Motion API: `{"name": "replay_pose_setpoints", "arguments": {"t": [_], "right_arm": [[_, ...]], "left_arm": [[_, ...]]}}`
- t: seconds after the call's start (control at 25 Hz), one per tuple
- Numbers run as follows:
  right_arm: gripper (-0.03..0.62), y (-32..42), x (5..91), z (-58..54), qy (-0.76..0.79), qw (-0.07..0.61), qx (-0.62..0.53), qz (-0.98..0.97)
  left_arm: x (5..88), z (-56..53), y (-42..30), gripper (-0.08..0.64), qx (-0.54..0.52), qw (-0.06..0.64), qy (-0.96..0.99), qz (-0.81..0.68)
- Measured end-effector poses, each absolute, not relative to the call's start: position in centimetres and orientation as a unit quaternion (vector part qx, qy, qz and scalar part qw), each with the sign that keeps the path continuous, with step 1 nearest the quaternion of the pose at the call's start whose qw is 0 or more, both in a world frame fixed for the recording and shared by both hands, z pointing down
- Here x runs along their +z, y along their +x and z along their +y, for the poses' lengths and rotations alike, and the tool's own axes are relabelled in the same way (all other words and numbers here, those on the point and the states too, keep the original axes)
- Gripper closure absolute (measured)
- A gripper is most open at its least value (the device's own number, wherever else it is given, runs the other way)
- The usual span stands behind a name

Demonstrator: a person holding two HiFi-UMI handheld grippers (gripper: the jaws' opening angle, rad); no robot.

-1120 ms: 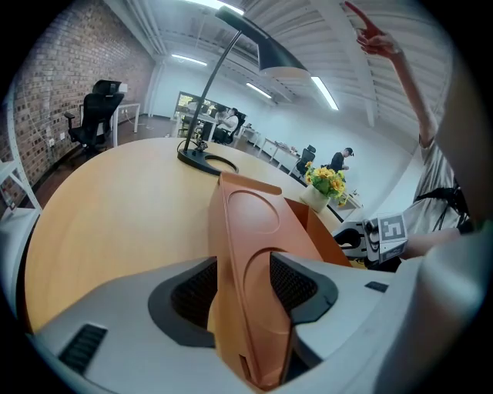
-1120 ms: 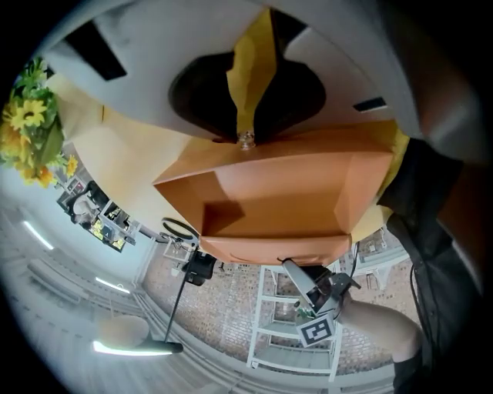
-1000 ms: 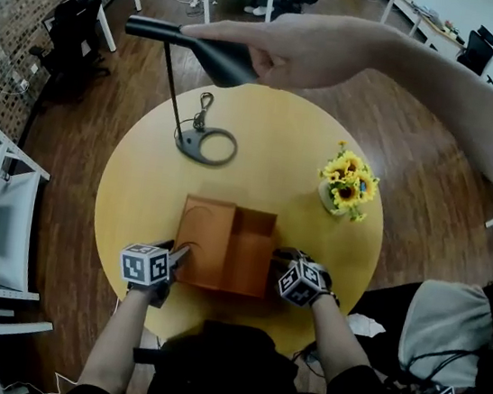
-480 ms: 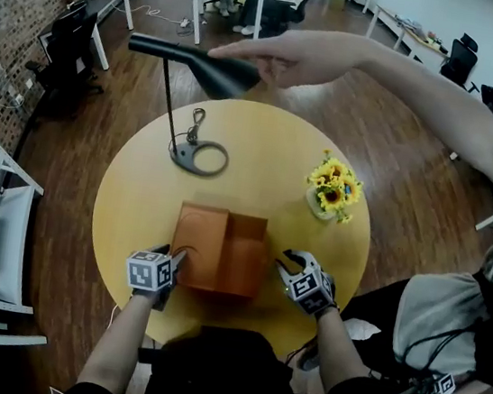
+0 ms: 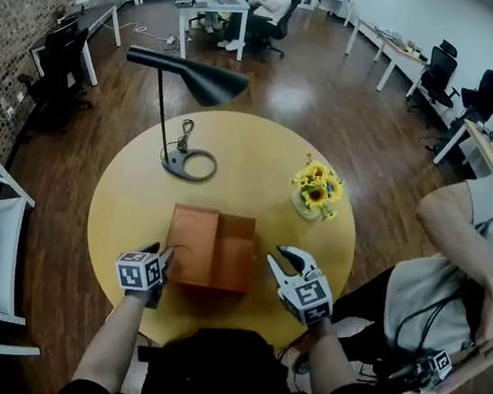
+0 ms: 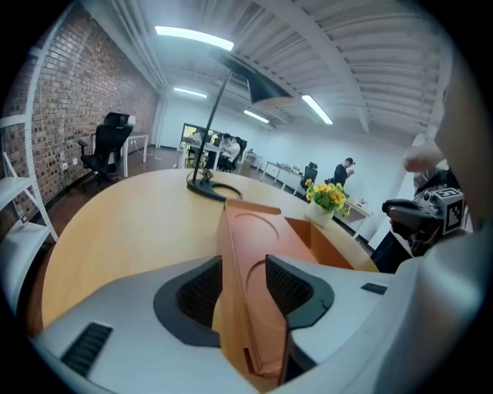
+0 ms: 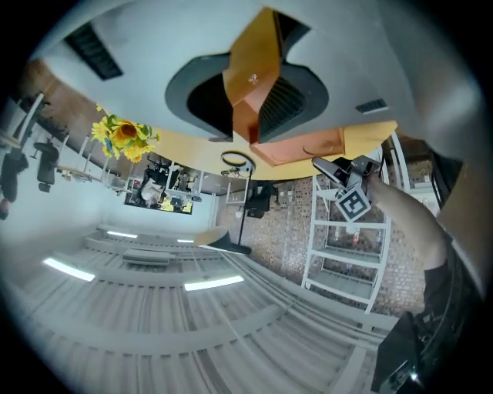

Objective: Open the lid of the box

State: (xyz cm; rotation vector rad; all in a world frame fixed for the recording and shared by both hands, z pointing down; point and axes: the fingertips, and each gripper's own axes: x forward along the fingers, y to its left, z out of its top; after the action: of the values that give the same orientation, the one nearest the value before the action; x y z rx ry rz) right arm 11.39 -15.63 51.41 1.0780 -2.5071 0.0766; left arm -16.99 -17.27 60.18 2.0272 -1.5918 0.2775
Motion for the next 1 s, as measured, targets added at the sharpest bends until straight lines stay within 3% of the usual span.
{"name": "replay_pose_setpoints", "arguments": {"t": [0.36,0.44,0.52,0.68,1.0], "right_arm": [[0.485,13.8,44.9,-15.6,0.443,0.042,0.081,-0.892],[0.528,14.8,43.5,-15.7,0.457,0.005,0.089,-0.885],[0.528,15.4,42.4,-15.8,0.465,-0.021,0.097,-0.880],[0.588,15.9,41.0,-15.6,0.477,-0.052,0.097,-0.872],[0.591,15.8,39.7,-14.5,0.477,-0.069,0.092,-0.872]], "left_arm": [[47.8,-12.9,-19.3,0.495,-0.096,0.159,0.788,-0.586],[45.4,-11.9,-19.5,0.505,-0.122,0.135,0.794,-0.580],[43.4,-11.0,-19.6,0.522,-0.137,0.113,0.797,-0.577],[41.7,-9.6,-19.6,0.522,-0.151,0.089,0.799,-0.575],[41.5,-8.9,-19.4,0.522,-0.167,0.089,0.798,-0.572]]}}
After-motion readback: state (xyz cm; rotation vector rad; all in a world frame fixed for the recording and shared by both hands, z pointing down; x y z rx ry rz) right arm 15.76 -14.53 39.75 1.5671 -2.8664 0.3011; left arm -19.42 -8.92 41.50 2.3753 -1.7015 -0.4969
